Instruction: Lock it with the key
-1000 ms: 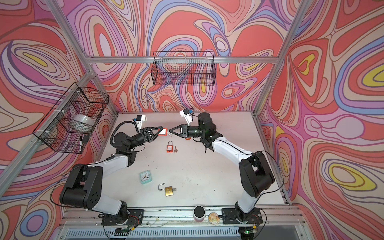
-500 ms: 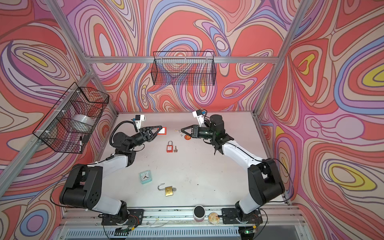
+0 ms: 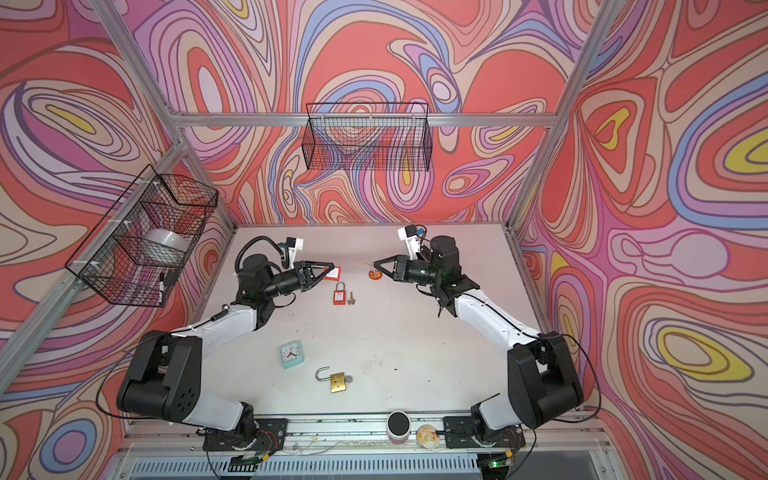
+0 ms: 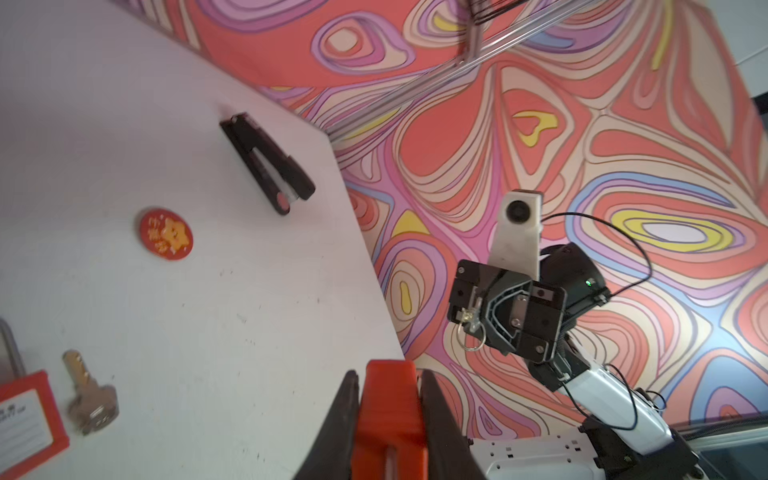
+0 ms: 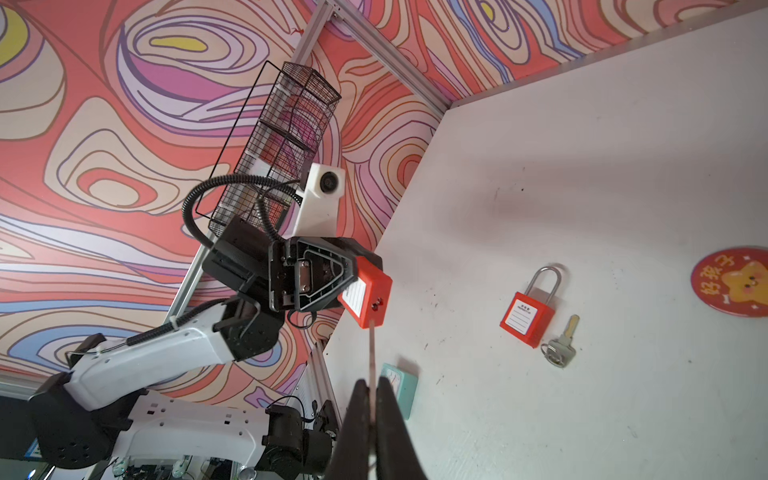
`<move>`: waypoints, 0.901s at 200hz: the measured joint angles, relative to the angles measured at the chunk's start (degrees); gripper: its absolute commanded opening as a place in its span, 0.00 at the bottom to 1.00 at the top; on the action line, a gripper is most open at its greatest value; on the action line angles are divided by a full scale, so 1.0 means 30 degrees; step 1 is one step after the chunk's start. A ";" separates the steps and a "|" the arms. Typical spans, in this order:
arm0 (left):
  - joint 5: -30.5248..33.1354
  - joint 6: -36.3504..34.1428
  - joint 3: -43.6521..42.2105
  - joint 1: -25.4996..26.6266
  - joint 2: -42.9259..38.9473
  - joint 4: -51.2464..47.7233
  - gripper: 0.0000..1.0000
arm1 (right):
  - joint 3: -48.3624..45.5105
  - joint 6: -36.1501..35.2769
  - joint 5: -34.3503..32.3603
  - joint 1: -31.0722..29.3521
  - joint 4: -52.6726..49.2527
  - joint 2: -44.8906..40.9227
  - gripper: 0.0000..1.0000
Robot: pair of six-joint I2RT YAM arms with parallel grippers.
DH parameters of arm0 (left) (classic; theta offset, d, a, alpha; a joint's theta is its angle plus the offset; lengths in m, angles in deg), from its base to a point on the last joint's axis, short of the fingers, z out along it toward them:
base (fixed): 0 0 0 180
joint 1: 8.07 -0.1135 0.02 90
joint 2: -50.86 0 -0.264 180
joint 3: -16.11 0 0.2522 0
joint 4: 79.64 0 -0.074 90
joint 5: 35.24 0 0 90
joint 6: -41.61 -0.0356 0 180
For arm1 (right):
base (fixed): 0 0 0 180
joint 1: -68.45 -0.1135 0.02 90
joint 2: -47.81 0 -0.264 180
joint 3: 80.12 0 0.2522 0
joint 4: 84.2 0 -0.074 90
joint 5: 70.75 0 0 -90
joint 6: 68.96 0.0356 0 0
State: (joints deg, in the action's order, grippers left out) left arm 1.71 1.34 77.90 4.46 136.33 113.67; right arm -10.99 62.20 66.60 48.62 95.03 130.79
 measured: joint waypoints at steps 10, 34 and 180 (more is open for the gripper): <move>0.0714 -0.2820 0.1800 0.0823 0.0095 -0.3978 0.00 | -0.0430 -0.0022 -0.0364 0.0000 -0.0095 -0.0255 0.00; 0.1326 -0.7949 0.4736 0.1989 0.0772 -0.9901 0.00 | -0.1501 0.0000 -0.1282 0.0000 -0.0153 -0.0911 0.00; 0.3089 -1.9176 1.6014 0.2900 1.1409 -2.3285 0.00 | -0.4007 -0.0787 -0.4393 0.0015 -0.2040 -0.4954 0.00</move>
State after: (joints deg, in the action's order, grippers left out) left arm 10.97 -56.18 125.94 13.16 170.56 43.82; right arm -23.01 59.84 53.42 48.66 88.91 115.92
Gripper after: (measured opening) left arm 0.230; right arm 0.048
